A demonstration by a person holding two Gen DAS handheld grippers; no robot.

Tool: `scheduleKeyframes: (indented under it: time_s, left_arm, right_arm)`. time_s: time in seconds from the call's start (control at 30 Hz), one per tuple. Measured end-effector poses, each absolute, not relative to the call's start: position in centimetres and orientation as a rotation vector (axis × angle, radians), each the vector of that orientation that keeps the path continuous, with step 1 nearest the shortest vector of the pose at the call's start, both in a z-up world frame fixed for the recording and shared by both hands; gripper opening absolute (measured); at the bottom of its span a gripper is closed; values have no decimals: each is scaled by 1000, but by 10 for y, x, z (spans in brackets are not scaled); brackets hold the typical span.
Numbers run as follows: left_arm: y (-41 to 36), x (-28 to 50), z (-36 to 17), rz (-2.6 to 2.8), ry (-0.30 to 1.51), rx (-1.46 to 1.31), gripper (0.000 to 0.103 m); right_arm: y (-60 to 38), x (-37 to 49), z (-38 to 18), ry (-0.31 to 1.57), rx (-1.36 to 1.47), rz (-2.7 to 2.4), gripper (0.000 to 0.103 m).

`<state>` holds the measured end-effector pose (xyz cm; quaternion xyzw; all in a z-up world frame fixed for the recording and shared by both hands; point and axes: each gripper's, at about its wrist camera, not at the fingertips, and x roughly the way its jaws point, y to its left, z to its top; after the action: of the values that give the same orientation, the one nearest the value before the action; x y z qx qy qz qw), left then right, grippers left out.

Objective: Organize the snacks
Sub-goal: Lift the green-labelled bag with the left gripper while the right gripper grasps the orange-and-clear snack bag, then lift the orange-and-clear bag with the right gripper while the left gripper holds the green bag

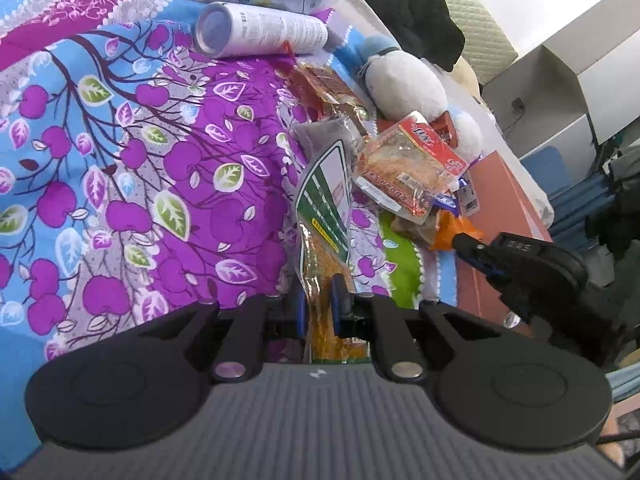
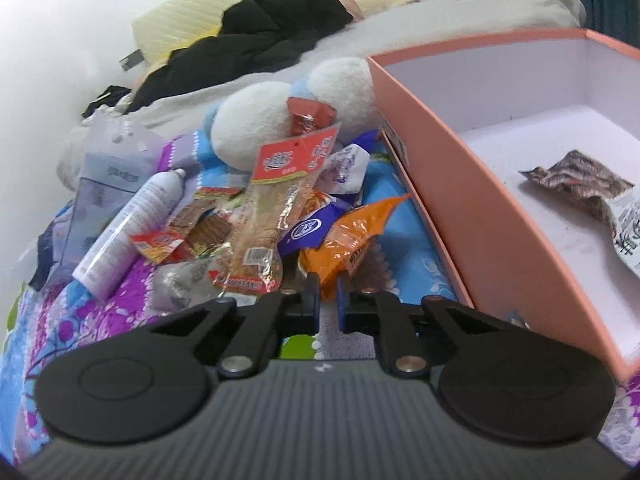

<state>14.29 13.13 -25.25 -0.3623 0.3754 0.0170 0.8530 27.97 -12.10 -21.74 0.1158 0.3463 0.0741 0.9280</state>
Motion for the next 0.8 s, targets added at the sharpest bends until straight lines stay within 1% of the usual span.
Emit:
scheduleKeyframes:
  time_s: [0.43,0.8]
  left_arm:
    - [127,100,-241,56,785,-788,14]
    - [122,59,-236,46,832,-781,14]
  right_arm:
    - [-137,205,-198,722,217,256,9]
    - [-152,130,-194,805,147,346,9]
